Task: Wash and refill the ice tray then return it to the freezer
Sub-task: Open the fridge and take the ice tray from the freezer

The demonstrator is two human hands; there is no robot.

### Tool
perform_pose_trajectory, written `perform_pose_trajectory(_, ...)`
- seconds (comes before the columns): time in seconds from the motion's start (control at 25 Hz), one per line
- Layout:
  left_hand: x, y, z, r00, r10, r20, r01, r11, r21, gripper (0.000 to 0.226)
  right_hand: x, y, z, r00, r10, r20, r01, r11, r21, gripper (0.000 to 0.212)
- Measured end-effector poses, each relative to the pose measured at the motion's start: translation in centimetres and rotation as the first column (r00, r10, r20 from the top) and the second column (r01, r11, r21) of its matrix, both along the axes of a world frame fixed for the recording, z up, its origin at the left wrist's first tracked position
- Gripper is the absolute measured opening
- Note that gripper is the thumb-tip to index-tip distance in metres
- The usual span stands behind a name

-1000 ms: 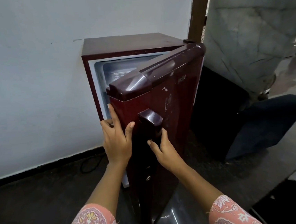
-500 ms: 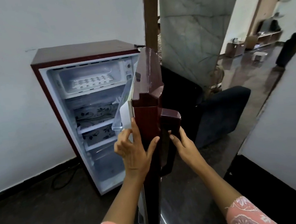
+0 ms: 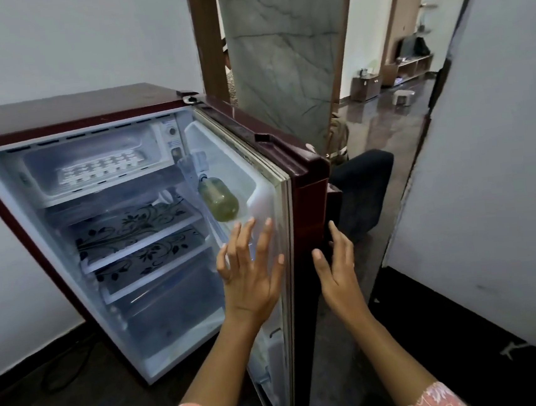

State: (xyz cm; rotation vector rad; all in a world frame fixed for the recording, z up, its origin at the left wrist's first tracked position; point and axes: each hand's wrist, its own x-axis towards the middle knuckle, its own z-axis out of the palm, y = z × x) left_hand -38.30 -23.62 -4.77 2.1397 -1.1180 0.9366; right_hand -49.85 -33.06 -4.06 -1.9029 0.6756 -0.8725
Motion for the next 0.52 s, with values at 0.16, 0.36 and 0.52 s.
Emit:
perform_pose_trajectory(0.16, -0.1, -1.2, -0.7, 0.99, 0.068, -0.127, -0.055, 0.993, 0.103, 0.063, -0.4, -1.2, 0.3, 0.999, -0.005, -0.04, -0.002, 0.986, -0.167, 0.086)
perform_pose_trajectory(0.36, 0.1, -3.3, -1.8, 0.982, 0.01, -0.19, 0.027, 0.981, 0.194, 0.068, -0.4, -3.7, 0.8, 0.992, -0.06, -0.112, 0.045, 0.99, -0.131, 0.092)
perform_pose_trajectory(0.52, -0.5, -5.2, -1.5, 0.981, -0.023, -0.195, 0.068, 0.971, 0.229, 0.07, -0.3, -5.6, 1.4, 0.982, -0.125, -0.145, 0.11, 0.988, -0.107, 0.09)
